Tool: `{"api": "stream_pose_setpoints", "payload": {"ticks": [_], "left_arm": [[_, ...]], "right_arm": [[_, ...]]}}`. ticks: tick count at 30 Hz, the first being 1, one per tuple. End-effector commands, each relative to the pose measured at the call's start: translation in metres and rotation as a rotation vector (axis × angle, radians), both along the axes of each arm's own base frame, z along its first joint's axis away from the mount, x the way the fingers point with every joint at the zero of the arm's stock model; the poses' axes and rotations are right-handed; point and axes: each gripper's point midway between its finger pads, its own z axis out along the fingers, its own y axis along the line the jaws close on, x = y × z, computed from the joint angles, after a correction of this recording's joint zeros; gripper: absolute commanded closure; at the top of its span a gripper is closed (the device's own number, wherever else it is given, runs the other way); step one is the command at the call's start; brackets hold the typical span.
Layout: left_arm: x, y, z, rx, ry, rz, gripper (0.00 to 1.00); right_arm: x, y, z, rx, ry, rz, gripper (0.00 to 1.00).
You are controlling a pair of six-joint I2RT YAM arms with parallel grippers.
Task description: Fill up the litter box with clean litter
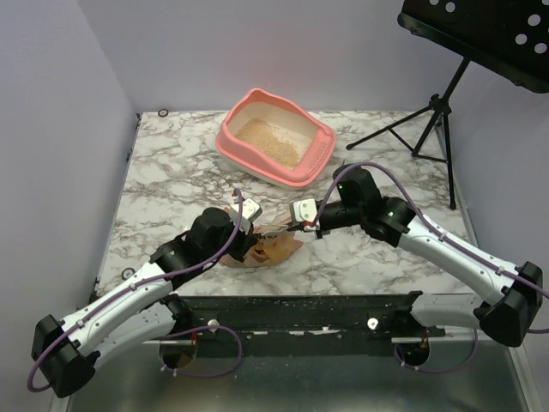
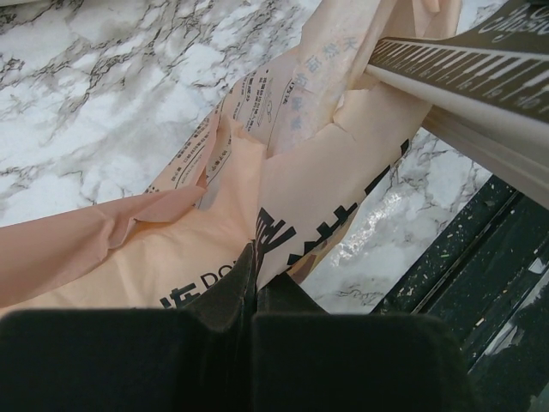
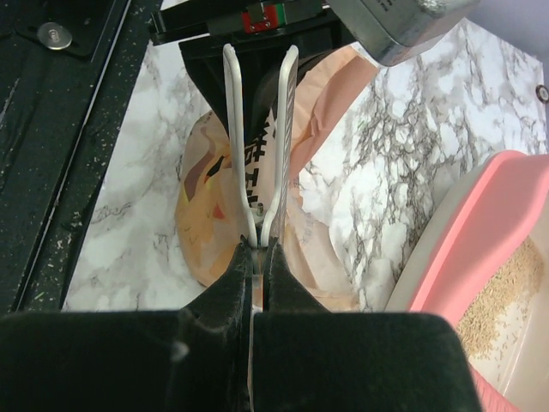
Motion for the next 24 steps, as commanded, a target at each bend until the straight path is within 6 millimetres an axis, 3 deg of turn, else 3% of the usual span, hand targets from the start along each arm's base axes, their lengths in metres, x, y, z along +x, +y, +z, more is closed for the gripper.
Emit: {"api": "stream_pose_setpoints", "payload": {"ticks": [1, 6, 16, 24], "left_arm": [[0.014, 0.0, 0.026, -0.053, -0.079, 0.048, 1.0], [0.014, 0.0, 0.029, -0.058, -0.087, 0.049, 1.0], [0.017, 0.002, 0.036, -0.07, -0.117, 0.063, 1.0], [0.016, -0.001, 0.034, -0.067, -0.112, 0.045, 1.0]], "right_arm": [[0.006, -0.013, -0.014, -0.135, 0.05, -0.05, 1.0], [0.015, -0.013, -0.027, -0.212, 0.065, -0.064, 1.0], [0.021, -0.012, -0.076, -0.34, 0.152, -0.081, 1.0], [0.031, -0.004, -0.08, -0.342, 0.161, -0.124, 0.99]]}}
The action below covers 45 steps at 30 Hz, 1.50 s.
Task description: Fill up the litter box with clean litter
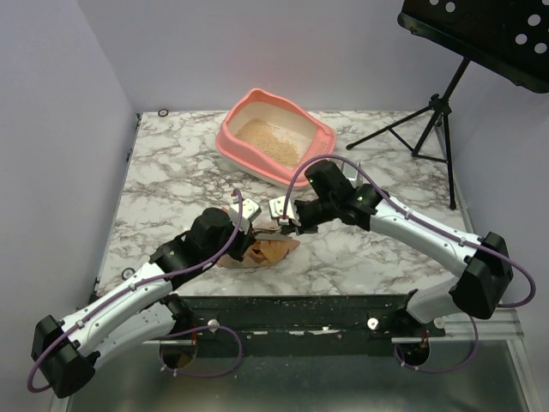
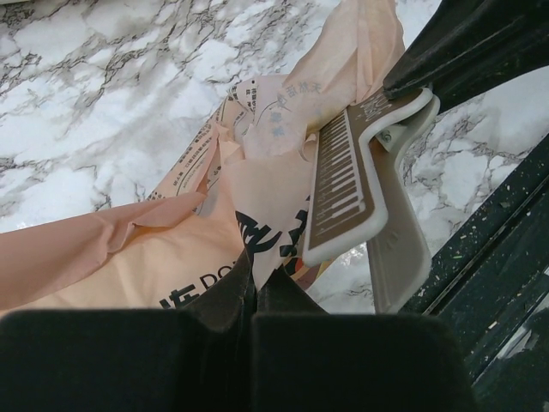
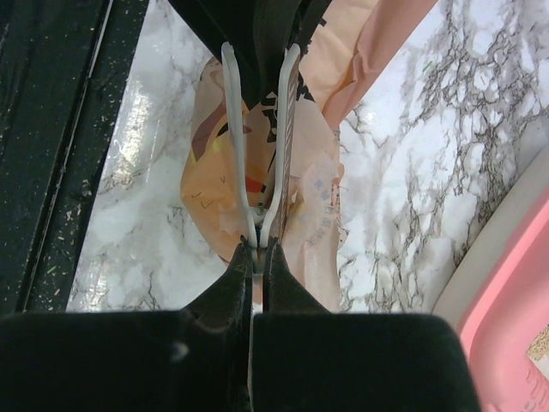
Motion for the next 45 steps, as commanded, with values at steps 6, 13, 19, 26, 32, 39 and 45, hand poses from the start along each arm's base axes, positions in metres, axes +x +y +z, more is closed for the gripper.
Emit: {"api": "stream_pose_setpoints", "payload": {"ticks": [6, 13, 19, 26, 32, 39, 45], "left_arm": [[0.015, -0.004, 0.036, -0.082, -0.108, 0.033, 1.0], [0.015, -0.003, 0.039, -0.088, -0.122, 0.035, 1.0], [0.016, -0.001, 0.043, -0.102, -0.144, 0.045, 0.98], [0.017, -0.001, 0.045, -0.11, -0.149, 0.048, 0.91], [0.018, -0.002, 0.05, -0.117, -0.166, 0.045, 0.85], [0.031, 0.003, 0.057, -0.083, -0.198, 0.097, 0.76], [0.045, 0.013, 0.074, -0.011, -0.216, 0.161, 0.66]], "right_arm": [[0.014, -0.013, -0.009, -0.061, -0.001, -0.133, 0.99], [0.017, -0.011, -0.004, -0.024, -0.008, -0.172, 0.76], [0.023, -0.007, 0.02, 0.07, -0.041, -0.223, 0.54], [0.035, -0.016, 0.087, 0.244, -0.125, -0.367, 0.35], [0.046, -0.032, 0.136, 0.401, -0.098, -0.589, 0.0], [0.073, -0.052, 0.112, 0.311, 0.046, -0.919, 0.0], [0.089, -0.066, 0.094, 0.302, 0.088, -1.117, 0.0]]}}
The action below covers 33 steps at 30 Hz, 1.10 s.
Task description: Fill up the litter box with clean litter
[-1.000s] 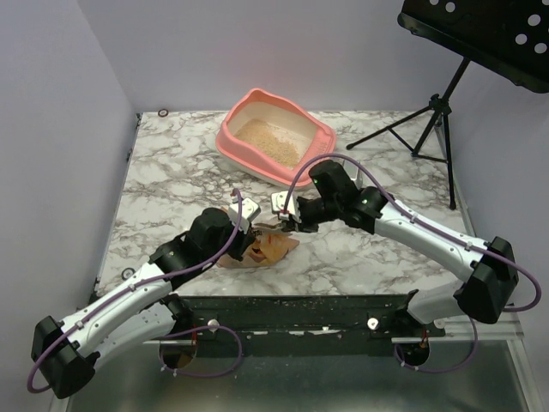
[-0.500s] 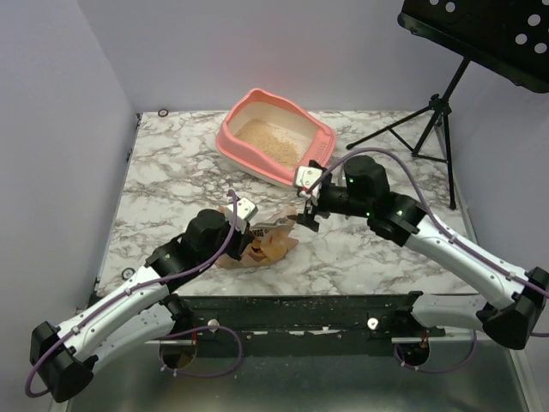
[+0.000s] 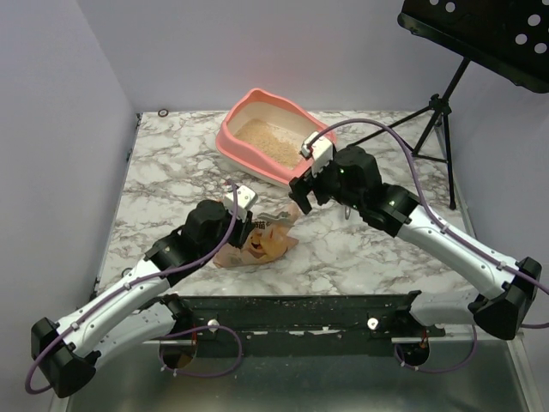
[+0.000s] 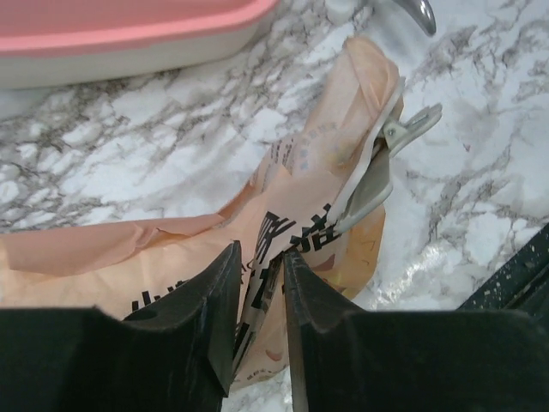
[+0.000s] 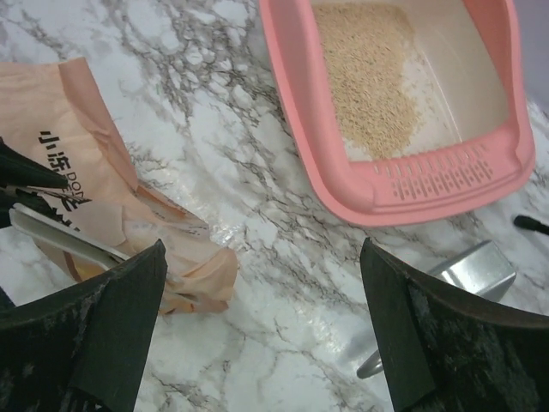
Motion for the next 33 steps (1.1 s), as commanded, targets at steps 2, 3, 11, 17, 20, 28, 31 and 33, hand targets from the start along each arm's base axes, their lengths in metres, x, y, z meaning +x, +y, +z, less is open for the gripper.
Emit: {"api": "stream_pose_setpoints", "payload": {"ticks": [2, 3, 11, 17, 20, 28, 31, 33], "left_arm": [[0.027, 0.012, 0.048, 0.03, -0.102, 0.112, 0.63], [0.03, 0.013, 0.054, 0.04, -0.109, 0.122, 0.62], [0.043, 0.021, 0.082, 0.131, -0.138, 0.162, 0.55], [0.053, 0.028, 0.088, 0.187, -0.174, 0.199, 0.51], [0.058, 0.026, 0.088, 0.204, -0.177, 0.2, 0.51], [0.068, 0.018, 0.088, 0.194, -0.189, 0.184, 0.18], [0.072, 0.019, 0.097, 0.172, -0.21, 0.201, 0.01], [0.075, 0.022, 0.106, 0.154, -0.228, 0.232, 0.01]], "right_arm": [[0.023, -0.031, -0.007, 0.054, 0.078, -0.325, 0.0], [0.026, -0.034, -0.006, 0.069, 0.08, -0.366, 0.0], [0.043, -0.037, 0.0, 0.132, 0.128, -0.533, 0.0], [0.051, -0.045, 0.0, 0.155, 0.141, -0.649, 0.0], [0.053, -0.05, 0.002, 0.171, 0.137, -0.694, 0.0], [0.055, -0.054, 0.007, 0.167, 0.123, -0.721, 0.0], [0.059, -0.063, 0.009, 0.168, 0.095, -0.774, 0.0], [0.062, -0.071, 0.01, 0.156, 0.07, -0.815, 0.0]]}}
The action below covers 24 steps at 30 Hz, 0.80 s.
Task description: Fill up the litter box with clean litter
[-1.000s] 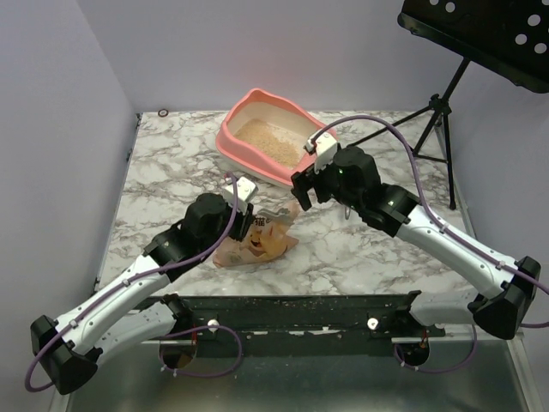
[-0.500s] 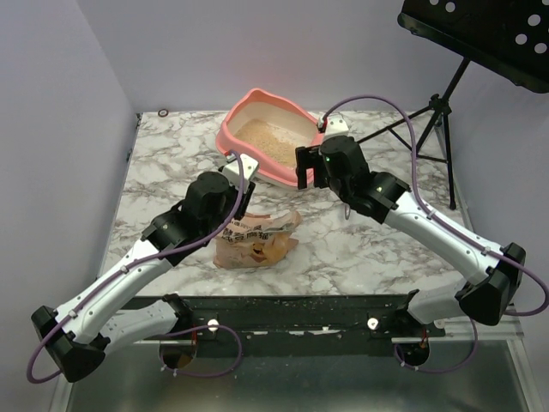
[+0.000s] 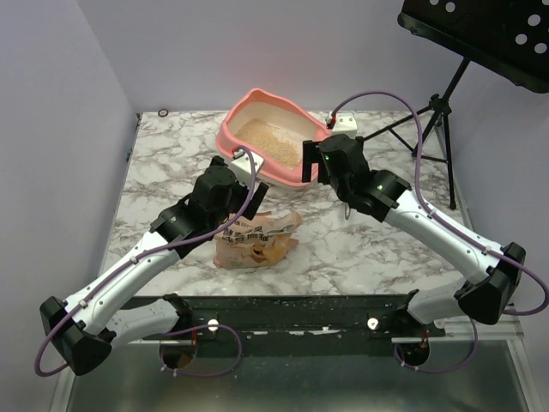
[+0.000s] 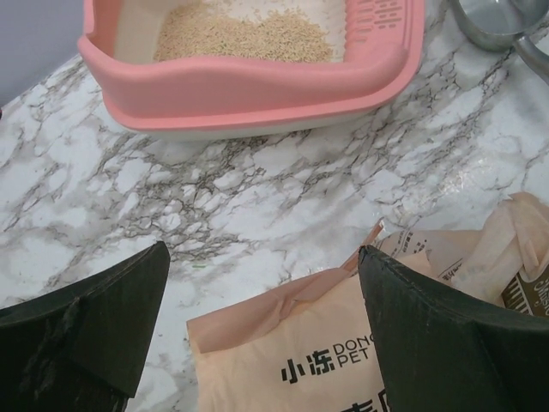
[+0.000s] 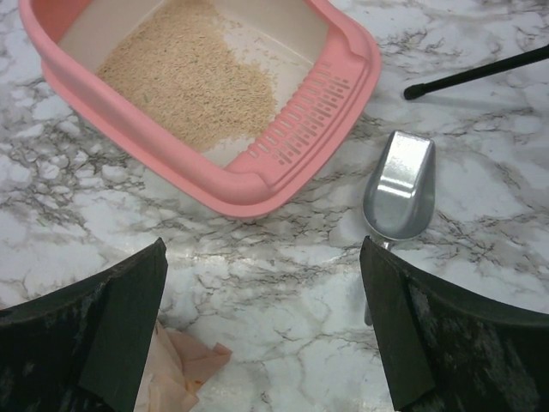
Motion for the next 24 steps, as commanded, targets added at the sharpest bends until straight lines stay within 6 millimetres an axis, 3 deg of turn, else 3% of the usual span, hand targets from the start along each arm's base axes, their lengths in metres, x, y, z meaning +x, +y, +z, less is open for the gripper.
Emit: {"api": "stream_pose_setpoints", "payload": {"ticks": [1, 5, 11, 24], "left_arm": [[0.01, 0.005, 0.038, -0.063, -0.093, 0.05, 0.01], [0.015, 0.02, 0.058, -0.092, -0.161, 0.138, 0.01], [0.01, 0.023, 0.078, -0.133, -0.222, 0.126, 0.01], [0.008, 0.027, 0.072, -0.13, -0.215, 0.143, 0.01]], "right_arm": [[0.009, -0.022, 0.007, -0.039, -0.04, -0.137, 0.0], [0.011, -0.037, 0.012, -0.061, -0.069, -0.215, 0.0], [0.009, -0.041, 0.021, -0.032, -0.088, -0.234, 0.0], [0.005, -0.04, 0.03, -0.009, -0.117, -0.191, 0.0]]}}
